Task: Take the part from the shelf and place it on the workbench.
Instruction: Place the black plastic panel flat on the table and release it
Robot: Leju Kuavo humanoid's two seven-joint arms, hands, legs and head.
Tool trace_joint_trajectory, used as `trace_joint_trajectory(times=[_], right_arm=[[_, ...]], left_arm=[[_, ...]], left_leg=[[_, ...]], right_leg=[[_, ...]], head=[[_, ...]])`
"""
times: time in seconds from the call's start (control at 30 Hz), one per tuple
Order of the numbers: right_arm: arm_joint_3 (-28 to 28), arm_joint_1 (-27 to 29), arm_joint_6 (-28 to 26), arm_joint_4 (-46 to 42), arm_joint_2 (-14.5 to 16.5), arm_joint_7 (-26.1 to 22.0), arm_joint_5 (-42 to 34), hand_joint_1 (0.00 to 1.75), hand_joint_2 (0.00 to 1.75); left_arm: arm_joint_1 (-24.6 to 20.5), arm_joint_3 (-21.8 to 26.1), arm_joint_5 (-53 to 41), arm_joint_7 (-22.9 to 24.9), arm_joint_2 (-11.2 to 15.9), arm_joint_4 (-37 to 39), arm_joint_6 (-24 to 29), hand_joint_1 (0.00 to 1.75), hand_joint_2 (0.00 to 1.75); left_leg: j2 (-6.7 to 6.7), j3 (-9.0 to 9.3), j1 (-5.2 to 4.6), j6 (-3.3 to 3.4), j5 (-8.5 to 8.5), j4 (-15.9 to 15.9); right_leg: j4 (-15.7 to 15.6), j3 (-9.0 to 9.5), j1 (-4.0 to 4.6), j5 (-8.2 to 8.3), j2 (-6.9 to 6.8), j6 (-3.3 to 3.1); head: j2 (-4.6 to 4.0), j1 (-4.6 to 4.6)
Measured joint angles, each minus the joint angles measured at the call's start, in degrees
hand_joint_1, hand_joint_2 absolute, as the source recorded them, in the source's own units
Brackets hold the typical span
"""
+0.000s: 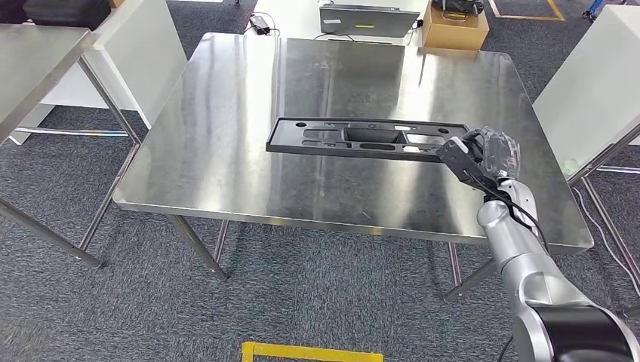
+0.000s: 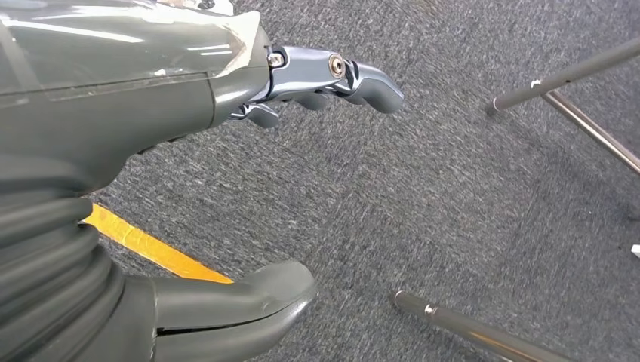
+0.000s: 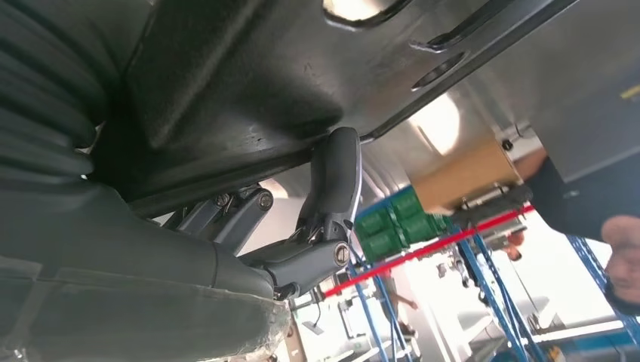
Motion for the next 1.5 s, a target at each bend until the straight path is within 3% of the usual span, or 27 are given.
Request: trace_joint_trajectory(times=[0.6,0.73,0.9,1.03,1.37,1.5], right_arm=[[-4.73,3.53,-1.99,3.25,0.9,4.99,2.47,1.75,1.75],[-5.68,3.63,-2.14,3.53,1.26,5.87,3.87,0.0,0.0],[-6.76,3.72,-2.25,3.55,2.06,6.55,5.56,0.0,0.0],[-7.3,3.74,-2.15,3.53,2.64,6.93,6.49,0.0,0.0],[-8.3,3.95,-0.7,3.22,3.03,6.22,6.74,0.0,0.0],[-8.26,4.3,6.21,1.51,3.33,6.13,9.11,0.0,0.0]], left_arm=[[0.89,-1.27,-1.44,0.0,0.02,-0.91,-2.32,0.0,1.75],[1.17,-1.26,-1.46,0.0,-0.01,-1.47,-2.8,0.0,1.75],[1.53,-1.04,-1.83,0.0,-0.06,-1.82,-2.6,0.0,1.75],[1.57,-0.72,-2.06,0.0,-0.07,-1.82,-2.37,0.0,0.0],[1.57,-0.11,-3.17,0.0,0.07,-1.74,-3.91,0.0,0.0],[1.58,0.75,-3.63,0.0,0.13,-1.69,-5.14,0.0,0.0]], left_leg=[[-0.03,-0.04,-0.02,0.0,0.0,0.0],[-0.04,-0.03,-0.01,0.0,0.0,0.0],[-0.02,0.01,-0.01,0.0,-0.01,0.0],[-0.03,0.02,-0.01,0.0,-0.01,0.0],[-0.04,0.02,-0.01,0.0,-0.01,0.0],[0.04,0.0,-0.01,0.0,-0.01,0.0]], right_leg=[[-0.01,-0.01,0.0,-0.01,0.0,0.01],[-0.01,-0.01,0.0,-0.01,0.0,0.01],[-0.01,-0.01,0.0,-0.01,0.0,0.0],[-0.01,-0.01,0.0,-0.01,0.0,0.0],[-0.01,-0.01,0.0,-0.01,0.0,0.0],[0.0,0.01,0.0,0.0,0.02,0.0]], head=[[0.0,-0.01],[0.0,0.0],[0.0,-0.01],[0.0,0.0],[0.0,0.0],[0.0,0.0]])
